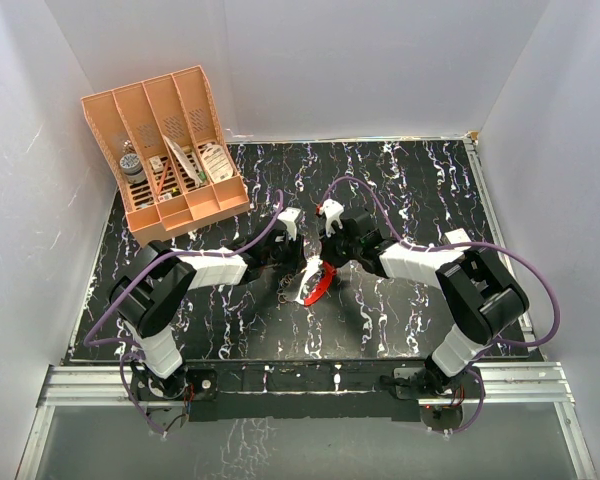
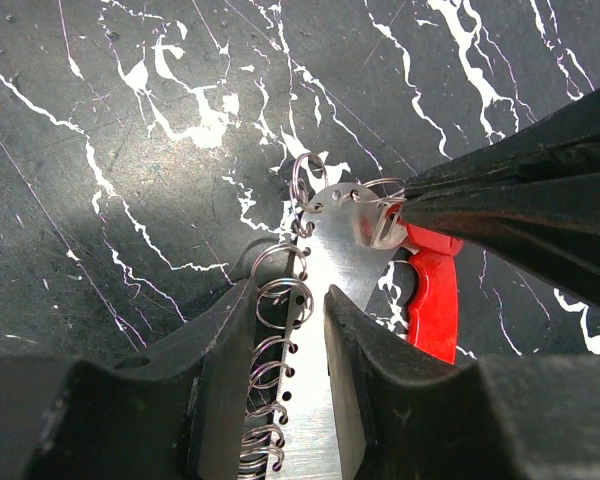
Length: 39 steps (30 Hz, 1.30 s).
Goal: Put the keys on the keyring
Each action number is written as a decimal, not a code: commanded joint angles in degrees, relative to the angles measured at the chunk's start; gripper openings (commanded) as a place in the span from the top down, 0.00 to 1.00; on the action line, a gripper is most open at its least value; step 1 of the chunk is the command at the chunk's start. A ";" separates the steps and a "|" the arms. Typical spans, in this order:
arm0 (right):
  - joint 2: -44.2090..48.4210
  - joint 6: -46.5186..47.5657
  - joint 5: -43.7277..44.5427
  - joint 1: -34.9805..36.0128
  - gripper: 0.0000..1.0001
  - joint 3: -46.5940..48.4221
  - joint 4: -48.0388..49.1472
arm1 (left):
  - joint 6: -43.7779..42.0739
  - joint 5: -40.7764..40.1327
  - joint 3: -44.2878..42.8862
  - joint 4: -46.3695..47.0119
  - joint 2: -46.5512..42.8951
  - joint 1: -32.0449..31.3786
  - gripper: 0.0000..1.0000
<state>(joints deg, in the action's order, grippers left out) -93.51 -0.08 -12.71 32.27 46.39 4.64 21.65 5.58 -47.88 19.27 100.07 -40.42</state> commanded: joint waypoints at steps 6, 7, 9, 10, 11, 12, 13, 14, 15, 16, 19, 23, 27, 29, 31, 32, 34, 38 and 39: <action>-0.23 -0.87 2.21 0.39 1.00 3.18 1.80 | -0.19 0.06 -0.25 -0.37 0.19 -0.44 0.68; -0.18 -0.89 2.44 0.34 1.00 3.18 1.63 | -0.20 0.09 -0.22 -0.37 0.21 -0.40 0.68; -0.04 -0.85 2.73 0.27 1.00 3.09 1.36 | -0.20 0.04 -0.20 -0.46 0.21 -0.42 0.68; 0.03 -0.81 2.77 0.31 1.00 3.09 1.23 | -0.20 0.04 -0.20 -0.46 0.15 -0.40 0.68; 0.01 -0.80 2.78 0.33 1.00 3.09 1.10 | -0.16 -0.03 -0.28 -0.46 0.13 -0.43 0.68; 0.05 -0.85 2.84 0.34 1.00 3.05 0.90 | -0.20 -0.04 -0.22 -0.46 0.12 -0.40 0.68; 0.06 -0.87 2.94 0.34 1.00 2.96 0.82 | -0.23 -0.05 -0.22 -0.46 0.06 -0.40 0.68; 0.08 -0.89 3.03 0.34 1.00 2.81 0.81 | -0.21 -0.05 -0.20 -0.54 0.04 -0.44 0.68; 0.04 -0.89 3.19 0.34 1.00 2.64 1.00 | -0.20 -0.05 -0.23 -0.54 0.04 -0.44 0.68; 0.10 -0.88 3.33 0.34 1.00 2.45 1.17 | -0.25 -0.14 -0.21 -0.55 0.04 -0.44 0.68; 0.09 -0.97 3.65 0.20 1.00 2.15 1.54 | -0.20 -0.16 -0.17 -0.54 -0.05 -0.44 0.68; -0.04 -1.02 3.53 0.10 1.00 2.33 1.75 | -0.20 -0.09 0.03 -0.52 -0.05 -0.44 0.68; -0.26 -1.28 3.41 -0.32 1.00 2.48 1.68 | -0.20 -0.22 0.12 -0.47 -0.20 -0.53 0.67; -0.26 -1.57 3.48 -0.60 1.00 2.56 1.60 | -0.31 -0.31 0.14 -0.54 -0.22 -0.53 0.68; -0.37 -1.85 3.52 -0.76 1.00 2.72 1.47 | -0.29 -0.39 0.14 -0.63 -0.31 -0.53 0.68; -0.39 -2.08 3.53 -0.87 1.00 2.74 1.48 | -0.37 -0.44 0.12 -0.66 -0.35 -0.53 0.68; -0.59 -2.74 3.35 -1.25 1.00 2.85 1.44 | -0.38 -0.49 0.19 -0.65 -0.40 -0.53 0.68; -1.12 -3.34 3.22 -1.59 1.00 3.34 0.83 | -0.38 -0.64 0.30 -0.68 -0.62 -0.50 0.68; -1.32 -3.49 3.17 -1.72 1.00 3.42 0.69 | -0.43 -0.70 0.38 -0.64 -0.68 -0.52 0.68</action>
<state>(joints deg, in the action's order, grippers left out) -94.02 -2.13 -10.00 31.09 47.16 4.05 21.63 5.34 -47.88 19.11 100.07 -40.69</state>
